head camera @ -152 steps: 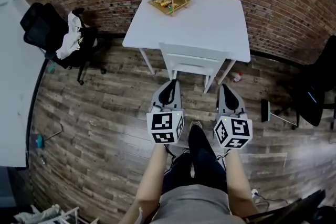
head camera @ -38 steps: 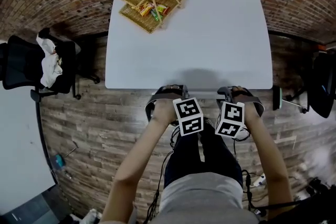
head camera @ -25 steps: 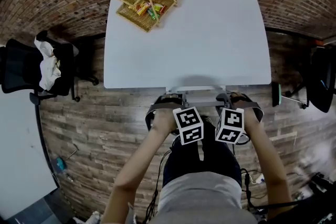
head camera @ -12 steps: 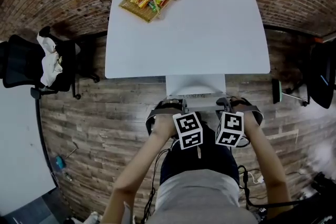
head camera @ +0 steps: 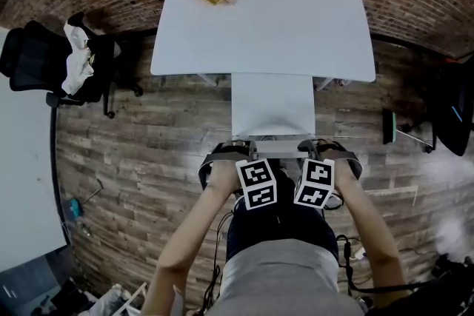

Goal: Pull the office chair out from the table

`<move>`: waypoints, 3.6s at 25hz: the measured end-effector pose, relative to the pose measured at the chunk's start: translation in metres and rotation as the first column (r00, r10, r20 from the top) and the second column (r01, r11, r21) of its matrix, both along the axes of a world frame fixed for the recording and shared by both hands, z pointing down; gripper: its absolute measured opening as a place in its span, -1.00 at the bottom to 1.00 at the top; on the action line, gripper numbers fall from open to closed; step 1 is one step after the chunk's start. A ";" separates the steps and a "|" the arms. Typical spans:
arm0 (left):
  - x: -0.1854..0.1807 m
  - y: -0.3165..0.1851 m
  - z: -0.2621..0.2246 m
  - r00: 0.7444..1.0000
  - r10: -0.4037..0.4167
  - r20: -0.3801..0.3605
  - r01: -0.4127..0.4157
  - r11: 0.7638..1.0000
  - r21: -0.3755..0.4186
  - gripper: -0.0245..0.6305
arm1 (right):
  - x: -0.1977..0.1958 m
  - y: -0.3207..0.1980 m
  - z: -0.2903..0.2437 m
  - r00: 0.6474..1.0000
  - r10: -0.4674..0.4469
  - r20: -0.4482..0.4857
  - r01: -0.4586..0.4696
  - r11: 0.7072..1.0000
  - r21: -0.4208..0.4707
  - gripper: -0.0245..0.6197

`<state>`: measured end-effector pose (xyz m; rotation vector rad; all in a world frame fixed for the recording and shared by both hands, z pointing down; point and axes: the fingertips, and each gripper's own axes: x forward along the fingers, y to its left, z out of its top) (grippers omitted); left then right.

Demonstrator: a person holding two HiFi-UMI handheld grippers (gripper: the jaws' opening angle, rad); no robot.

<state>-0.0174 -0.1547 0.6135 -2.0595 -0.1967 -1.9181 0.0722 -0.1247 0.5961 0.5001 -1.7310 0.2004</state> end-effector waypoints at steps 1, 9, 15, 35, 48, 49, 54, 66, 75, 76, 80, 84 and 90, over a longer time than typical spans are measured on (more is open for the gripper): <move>-0.003 0.009 0.000 1.000 -0.007 0.001 0.007 1.000 0.002 -0.67 | -0.002 0.009 0.000 1.000 -0.003 -0.001 0.003 1.000 0.000 -0.65; -0.026 0.077 -0.001 0.999 -0.043 0.003 0.043 0.999 -0.003 -0.67 | -0.025 0.075 0.000 0.999 -0.041 0.009 0.041 0.999 -0.011 -0.65; -0.038 0.108 -0.002 0.999 -0.047 0.009 0.047 0.999 0.005 -0.67 | -0.037 0.106 -0.002 0.999 -0.036 0.013 0.036 0.999 -0.010 -0.65; -0.091 0.204 -0.002 1.000 0.005 -0.008 -0.005 1.000 -0.006 -0.67 | -0.085 0.208 0.006 1.000 0.020 -0.023 -0.021 0.999 -0.031 -0.64; -0.090 0.208 -0.005 0.988 -0.010 -0.155 0.017 0.999 0.041 -0.62 | -0.089 0.213 0.007 1.000 0.007 -0.018 -0.007 1.000 0.028 -0.62; -0.090 0.208 -0.005 0.986 -0.027 -0.162 0.033 0.999 0.035 -0.62 | -0.089 0.213 0.007 1.000 0.008 -0.015 -0.007 0.999 0.032 -0.61; -0.088 0.205 -0.008 0.976 -0.059 -0.210 0.075 0.995 0.069 -0.58 | -0.099 0.206 -0.003 0.997 0.024 0.075 -0.029 0.997 0.064 -0.59; -0.094 0.201 -0.095 0.689 -0.341 -0.640 0.466 0.884 0.031 -0.56 | -0.124 0.169 -0.110 0.768 0.271 0.580 -0.420 0.897 0.137 -0.51; -0.068 0.122 -0.228 0.019 -0.553 -0.833 0.591 0.679 -0.436 -0.82 | -0.081 0.120 -0.202 0.513 0.309 0.801 -0.775 0.567 0.278 -0.86; -0.067 0.116 -0.237 -0.020 -0.540 -0.841 0.600 0.667 -0.442 -0.83 | -0.078 0.118 -0.209 0.489 0.302 0.819 -0.796 0.538 0.277 -0.87; -0.061 0.108 -0.259 -0.090 -0.485 -0.870 0.631 0.648 -0.427 -0.86 | -0.071 0.113 -0.232 0.421 0.258 0.870 -0.850 0.448 0.278 -0.87; -0.058 0.108 -0.266 -0.135 -0.456 -0.880 0.671 0.611 -0.419 -0.86 | -0.063 0.112 -0.245 0.389 0.236 0.890 -0.877 0.391 0.280 -0.87; -0.060 0.109 -0.265 -0.136 -0.458 -0.879 0.694 0.589 -0.414 -0.85 | -0.057 0.114 -0.248 0.352 0.258 0.900 -0.900 0.356 0.250 -0.88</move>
